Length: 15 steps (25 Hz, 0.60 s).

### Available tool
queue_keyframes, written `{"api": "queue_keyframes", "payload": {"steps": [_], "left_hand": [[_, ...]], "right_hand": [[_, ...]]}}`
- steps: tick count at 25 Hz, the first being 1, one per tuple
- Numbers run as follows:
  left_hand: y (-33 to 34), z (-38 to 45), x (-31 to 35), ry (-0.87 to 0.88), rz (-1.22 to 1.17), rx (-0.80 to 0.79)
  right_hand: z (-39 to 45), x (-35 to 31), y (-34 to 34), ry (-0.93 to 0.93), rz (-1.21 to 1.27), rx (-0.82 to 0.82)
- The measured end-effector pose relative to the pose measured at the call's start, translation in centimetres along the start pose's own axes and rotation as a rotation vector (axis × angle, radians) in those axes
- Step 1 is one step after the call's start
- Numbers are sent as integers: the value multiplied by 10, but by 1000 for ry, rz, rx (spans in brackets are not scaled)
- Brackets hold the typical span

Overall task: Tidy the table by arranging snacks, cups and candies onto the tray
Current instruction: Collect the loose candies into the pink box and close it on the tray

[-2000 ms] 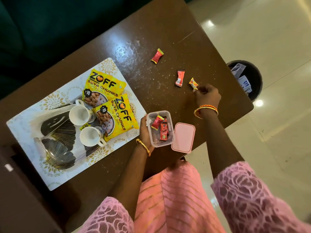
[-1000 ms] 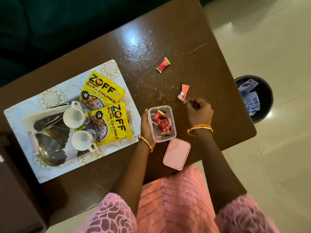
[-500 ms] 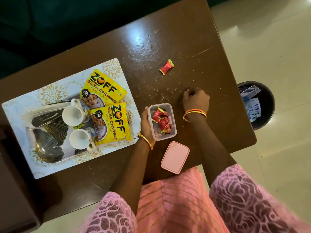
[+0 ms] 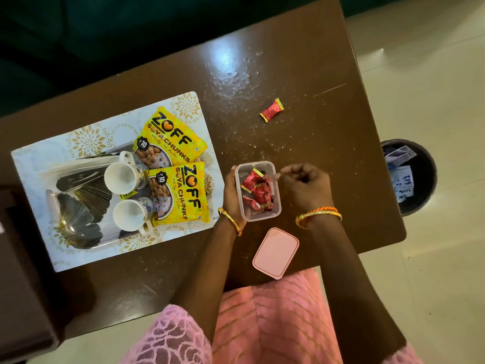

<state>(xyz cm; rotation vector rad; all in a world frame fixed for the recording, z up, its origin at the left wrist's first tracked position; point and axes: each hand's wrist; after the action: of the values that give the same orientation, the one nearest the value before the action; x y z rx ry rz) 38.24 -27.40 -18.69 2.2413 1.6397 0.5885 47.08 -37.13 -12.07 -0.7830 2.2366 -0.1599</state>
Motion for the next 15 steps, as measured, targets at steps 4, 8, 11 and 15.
{"api": "queue_keyframes", "payload": {"steps": [4, 8, 11, 15], "left_hand": [[-5, 6, 5, 82, 7, 3], [-5, 9, 12, 130, 30, 39], [-7, 12, 15, 132, 43, 31], [-7, 13, 18, 150, 49, 30]], "right_hand": [[55, -25, 9, -124, -115, 172], [99, -58, 32, -578, -649, 96], [118, -60, 43, -634, -862, 71], [120, -45, 45, -651, -808, 148]]}}
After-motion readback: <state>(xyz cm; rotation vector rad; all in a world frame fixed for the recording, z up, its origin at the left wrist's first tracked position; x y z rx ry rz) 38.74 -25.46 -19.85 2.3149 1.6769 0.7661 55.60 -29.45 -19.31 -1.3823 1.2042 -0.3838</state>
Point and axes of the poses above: each hand's wrist, its own z-axis towards the middle knuckle, its own y-axis out of the palm, x = y × z, and after that the axes turned 3 degrees about -z, right-handed
